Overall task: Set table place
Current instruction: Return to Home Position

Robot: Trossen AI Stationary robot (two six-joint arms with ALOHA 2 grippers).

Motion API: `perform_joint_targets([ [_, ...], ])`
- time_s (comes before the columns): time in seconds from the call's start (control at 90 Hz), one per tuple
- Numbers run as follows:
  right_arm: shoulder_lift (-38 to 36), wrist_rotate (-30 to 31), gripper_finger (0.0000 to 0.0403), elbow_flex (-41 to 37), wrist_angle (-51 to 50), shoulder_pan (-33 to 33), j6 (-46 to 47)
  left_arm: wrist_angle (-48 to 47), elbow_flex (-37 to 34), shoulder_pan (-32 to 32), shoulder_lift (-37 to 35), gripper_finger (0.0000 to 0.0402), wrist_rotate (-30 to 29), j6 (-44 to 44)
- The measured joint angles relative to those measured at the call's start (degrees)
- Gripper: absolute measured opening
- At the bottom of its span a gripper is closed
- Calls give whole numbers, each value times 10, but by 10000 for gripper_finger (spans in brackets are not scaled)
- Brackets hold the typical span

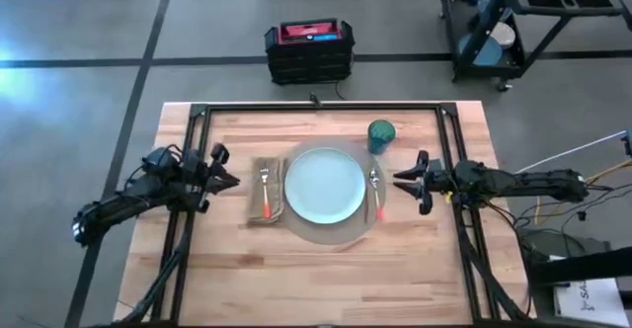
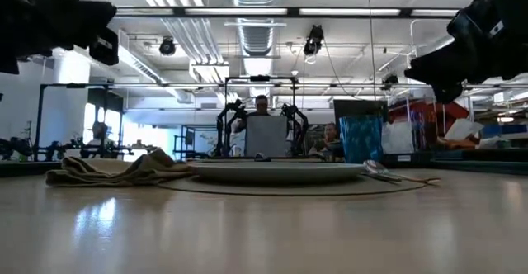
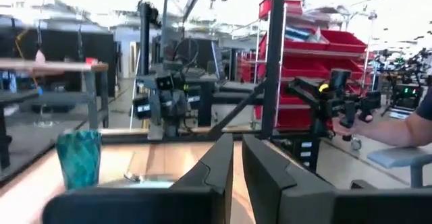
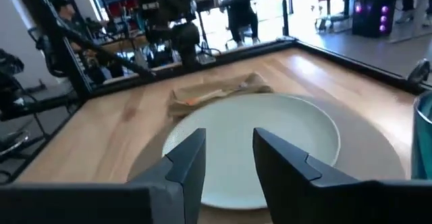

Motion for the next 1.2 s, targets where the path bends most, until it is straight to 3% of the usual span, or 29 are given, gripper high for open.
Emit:
perform_joint_targets([
  [0.133,-3,-10,110,0,-14,0,-2,-37,-15,0,-5,20,-13,11],
  [0.689,-6,-27,87,0,-51,3,-3,-33,-16,-7,-6,20,3,28],
  [0.756,-6,-47,83,0,-48,3,7,-15,-16,-24,-3,20,-50,-4],
  [0.844,-5,-60,77,0,-49,5,30,-24,-16,-79,3,20,-177,-16],
  [1.011,-4,-53,68,0,-51,5,28,20,-16,-268,41,20,-365,29],
  [1.144,-5,-53,67,0,-51,5,15,8,-16,-426,80,20,-570,62],
  [1.2,-5,-51,68,0,-52,5,13,13,-16,-471,88,20,-616,68],
])
